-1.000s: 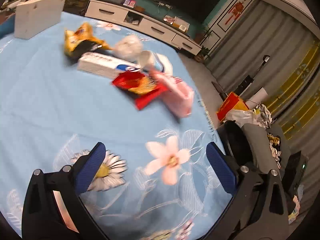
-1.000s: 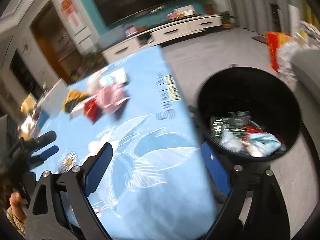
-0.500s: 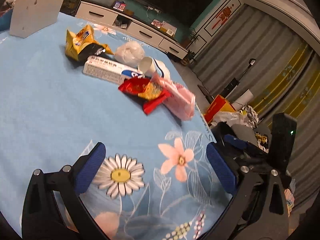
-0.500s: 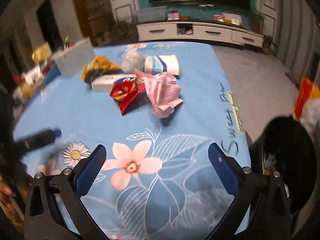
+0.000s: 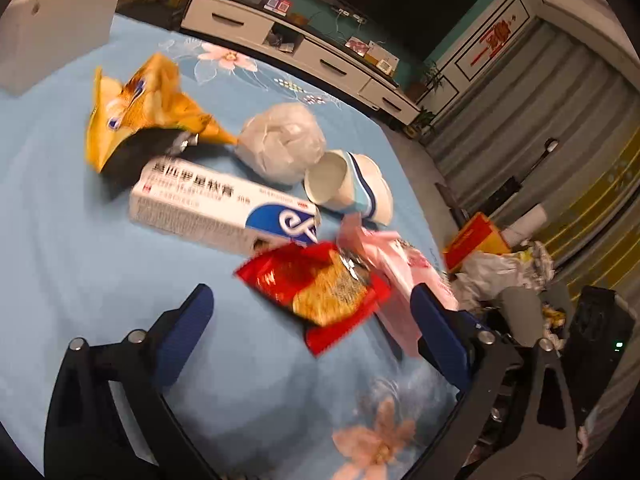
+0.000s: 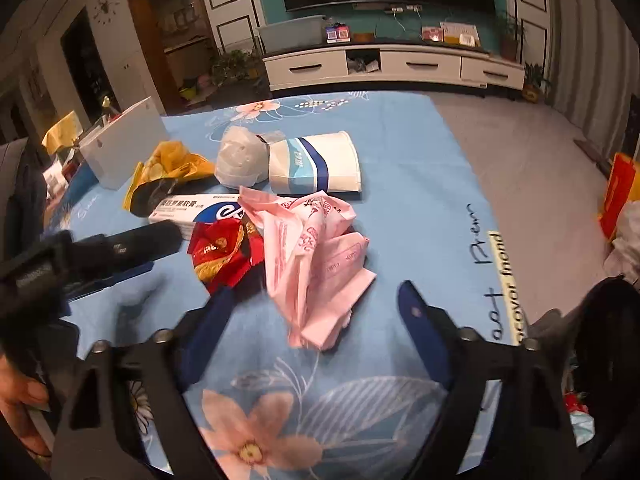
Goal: Collect trash
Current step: 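Grasp the red-gold wrapper with the left tool while the right tool grasps the pink bag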
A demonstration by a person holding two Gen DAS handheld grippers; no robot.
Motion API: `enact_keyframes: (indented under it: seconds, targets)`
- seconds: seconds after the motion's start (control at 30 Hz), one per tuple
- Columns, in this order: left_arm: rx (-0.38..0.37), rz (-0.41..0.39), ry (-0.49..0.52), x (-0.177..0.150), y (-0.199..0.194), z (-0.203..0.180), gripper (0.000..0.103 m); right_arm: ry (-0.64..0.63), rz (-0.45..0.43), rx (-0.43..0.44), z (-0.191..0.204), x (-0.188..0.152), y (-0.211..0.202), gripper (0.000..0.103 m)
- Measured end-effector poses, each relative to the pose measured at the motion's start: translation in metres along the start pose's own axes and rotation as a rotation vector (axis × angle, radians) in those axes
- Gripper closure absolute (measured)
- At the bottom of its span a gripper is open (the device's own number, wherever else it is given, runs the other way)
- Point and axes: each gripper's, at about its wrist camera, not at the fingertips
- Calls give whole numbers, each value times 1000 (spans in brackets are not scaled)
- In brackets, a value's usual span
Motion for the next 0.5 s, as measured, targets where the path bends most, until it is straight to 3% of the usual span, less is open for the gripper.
enact_keyframes:
  seconds: [0.1, 0.17, 0.23, 0.27, 0.3, 0.37, 0.5]
  targets:
    - [38, -3, 20, 6, 12, -5, 16, 10, 6, 24, -1, 4, 9, 36]
    - [53, 9, 24, 8, 20, -5, 25, 17, 19, 29, -1, 4, 13, 49]
    - [61, 35, 23, 9, 29, -5, 35, 27, 32, 36, -3, 4, 18, 60]
    - [64, 48, 21, 8, 33, -4, 44, 31, 37, 36, -4, 4, 20, 65]
    - [69, 51, 23, 8, 35, -4, 46, 33, 38, 37, -5, 3, 21, 68]
    - [68, 53, 41, 7, 37, -6, 62, 38, 33, 30, -7, 1, 19, 80]
    - [53, 57, 68, 1, 36, -9, 76, 73, 24, 47, -14, -3, 14, 85]
Point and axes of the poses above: each gripper's, at about its wrist camera, not at the fingertips, and y roughly the way its jaws point, z to its left, x to its top, and after that the axes turned 10 degrees about z, right-handed
